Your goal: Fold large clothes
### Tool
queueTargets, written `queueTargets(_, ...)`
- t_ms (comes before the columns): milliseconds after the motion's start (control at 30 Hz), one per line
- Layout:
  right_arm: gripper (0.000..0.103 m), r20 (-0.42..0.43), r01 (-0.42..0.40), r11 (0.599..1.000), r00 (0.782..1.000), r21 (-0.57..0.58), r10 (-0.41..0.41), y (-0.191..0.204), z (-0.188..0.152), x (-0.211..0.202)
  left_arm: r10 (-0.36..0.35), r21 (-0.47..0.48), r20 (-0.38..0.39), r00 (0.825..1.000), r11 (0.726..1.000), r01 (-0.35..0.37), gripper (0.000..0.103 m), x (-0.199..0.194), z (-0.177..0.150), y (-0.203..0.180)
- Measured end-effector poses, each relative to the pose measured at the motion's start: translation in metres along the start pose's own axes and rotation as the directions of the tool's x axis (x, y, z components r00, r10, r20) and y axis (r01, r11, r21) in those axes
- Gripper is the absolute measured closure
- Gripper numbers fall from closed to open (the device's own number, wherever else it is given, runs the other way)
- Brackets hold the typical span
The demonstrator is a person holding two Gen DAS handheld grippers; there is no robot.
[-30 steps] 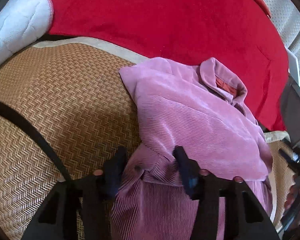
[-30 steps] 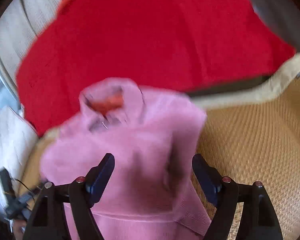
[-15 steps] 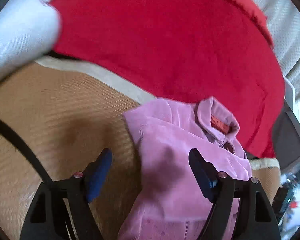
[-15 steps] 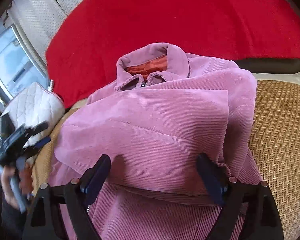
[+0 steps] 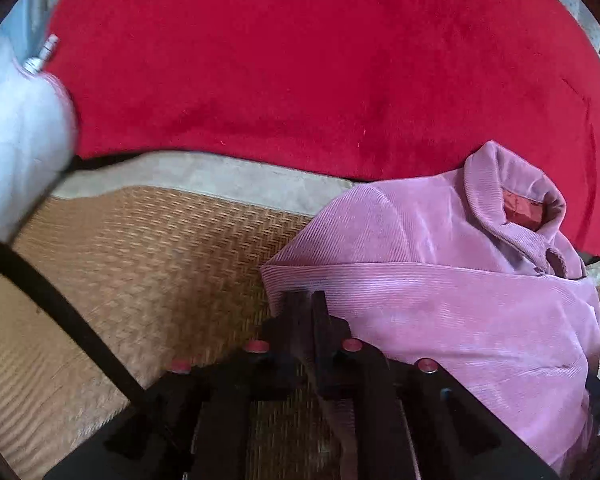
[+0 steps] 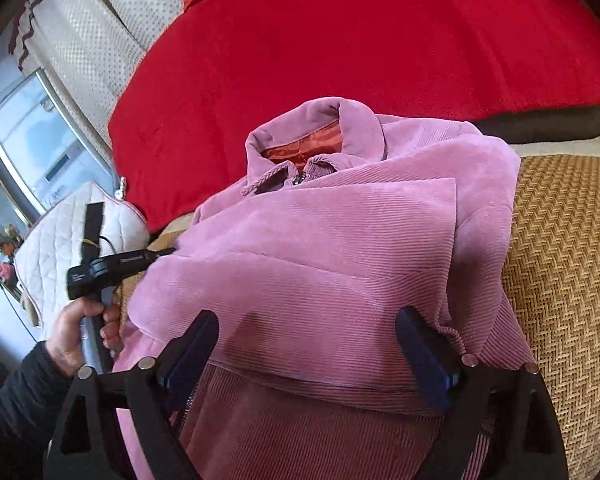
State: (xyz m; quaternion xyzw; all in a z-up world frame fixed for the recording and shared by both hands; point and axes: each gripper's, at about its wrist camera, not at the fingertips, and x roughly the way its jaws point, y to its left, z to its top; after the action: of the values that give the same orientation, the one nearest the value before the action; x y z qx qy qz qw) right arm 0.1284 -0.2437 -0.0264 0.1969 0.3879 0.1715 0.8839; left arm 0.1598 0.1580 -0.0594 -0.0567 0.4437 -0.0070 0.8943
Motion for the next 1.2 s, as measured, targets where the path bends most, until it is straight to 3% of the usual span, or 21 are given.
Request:
queueTargets(33, 0.011, -0.001, 0.008, 1.000, 1.000, -0.007, -0.008, 0.002, 0.000, 0.000, 0.007, -0.007, 0.020, 1.000, 1.000, -0.006, 0.058, -0.012, -0.005, -0.001)
queueTargets(67, 0.011, -0.002, 0.013, 1.000, 1.000, -0.011, -0.013, 0.002, 0.000, 0.001, 0.010, -0.013, 0.047, 0.999, 1.000, -0.009, 0.035, -0.023, -0.010, 0.000)
queueTargets(100, 0.010, -0.002, 0.016, 1.000, 1.000, -0.012, -0.016, 0.003, 0.000, 0.002, 0.019, -0.014, 0.088, 0.996, 1.000, -0.018, 0.027, -0.036, -0.017, -0.005)
queueTargets(167, 0.010, -0.001, 0.018, 1.000, 1.000, -0.014, -0.018, 0.003, 0.000, 0.003, 0.036, 0.002, 0.133, 0.990, 0.999, -0.037, 0.027, -0.057, -0.024, -0.016)
queueTargets(367, 0.010, 0.003, 0.024, 1.000, 1.000, -0.018, -0.024, 0.004, 0.000, 0.001, -0.003, 0.073, 0.128, 0.992, 0.997, -0.007, 0.027, -0.073, -0.048, -0.055)
queueTargets(467, 0.010, 0.007, 0.014, 1.000, 1.000, -0.011, -0.014, 0.002, -0.001, 0.000, 0.041, 0.115, 0.038, 0.998, 0.992, -0.045, 0.027, -0.047, -0.055, -0.066)
queueTargets(500, 0.010, 0.008, 0.011, 1.000, 1.000, -0.009, -0.011, 0.001, -0.001, 0.000, 0.064, 0.119, -0.053, 0.997, 0.991, -0.058, 0.024, -0.027, -0.059, -0.065)
queueTargets(600, 0.010, 0.007, 0.008, 1.000, 1.000, -0.007, -0.008, 0.001, -0.001, 0.000, 0.053, 0.045, -0.045, 0.998, 0.998, -0.051, 0.021, -0.033, -0.057, -0.057)
queueTargets(800, 0.010, 0.007, 0.016, 1.000, 1.000, -0.014, -0.016, 0.003, -0.001, -0.001, 0.101, 0.103, -0.007, 0.995, 0.990, -0.100, 0.020, -0.039, -0.060, -0.061)
queueTargets(1200, 0.004, -0.008, 0.030, 0.998, 0.999, -0.046, -0.031, 0.009, -0.001, 0.004, 0.085, 0.044, 0.013, 0.996, 0.995, -0.085, 0.006, -0.030, -0.067, -0.051)
